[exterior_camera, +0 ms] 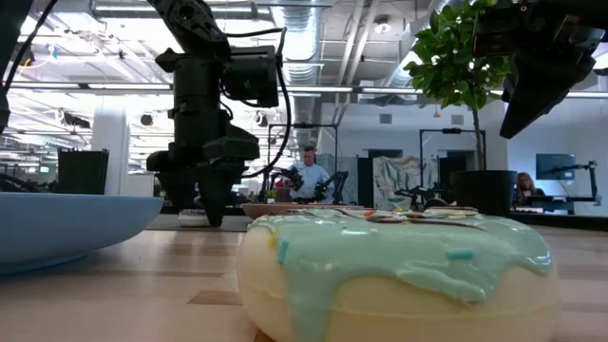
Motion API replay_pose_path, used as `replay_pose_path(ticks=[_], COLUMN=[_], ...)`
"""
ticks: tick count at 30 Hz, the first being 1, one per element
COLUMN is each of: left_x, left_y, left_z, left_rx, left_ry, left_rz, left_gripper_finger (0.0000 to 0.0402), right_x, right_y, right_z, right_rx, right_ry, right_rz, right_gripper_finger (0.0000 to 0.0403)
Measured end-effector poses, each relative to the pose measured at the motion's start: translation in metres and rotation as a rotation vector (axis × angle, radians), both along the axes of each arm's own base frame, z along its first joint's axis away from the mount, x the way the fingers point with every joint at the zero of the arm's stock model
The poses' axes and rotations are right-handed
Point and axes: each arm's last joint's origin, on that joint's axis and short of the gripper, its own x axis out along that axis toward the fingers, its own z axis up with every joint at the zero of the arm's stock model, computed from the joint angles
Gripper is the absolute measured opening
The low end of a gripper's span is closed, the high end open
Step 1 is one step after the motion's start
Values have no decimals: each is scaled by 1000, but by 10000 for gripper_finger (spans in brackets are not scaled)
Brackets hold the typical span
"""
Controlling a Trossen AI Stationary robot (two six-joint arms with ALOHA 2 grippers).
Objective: Pick & Place donuts
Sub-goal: Put the top small blue donut on the pink plate
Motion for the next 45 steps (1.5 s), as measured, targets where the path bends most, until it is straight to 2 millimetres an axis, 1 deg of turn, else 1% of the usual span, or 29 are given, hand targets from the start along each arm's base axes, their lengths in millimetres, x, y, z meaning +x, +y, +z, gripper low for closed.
replay_pose_path(ticks=[16, 19, 26, 31, 39, 42, 45], left_x=[0, -1, -1, -1, -2, -5, -6], left_y=[1, 1, 4, 4, 7, 11, 17], left_z=[0, 0, 0, 0, 1, 7, 20], left_rx=[0, 1, -9, -13, -18, -18, -1], left_ry=[3, 5, 6, 5, 10, -2, -31], left_rz=[-2, -1, 11, 15, 25, 33, 42], left_gripper_finger=[327, 311, 258, 233, 213, 210, 211], right_x=[0, 0, 0, 0, 0, 0, 0], right_y=[0, 0, 0, 0, 0, 0, 0], right_z=[0, 0, 0, 0, 0, 0, 0], right_rx=[-1, -1, -1, -1, -2, -3, -8], right_ry=[0, 0, 0, 0, -1, 0, -3], right_rz=[0, 0, 0, 1, 1, 3, 15], right_gripper_finger=[1, 1, 1, 1, 1, 1, 1])
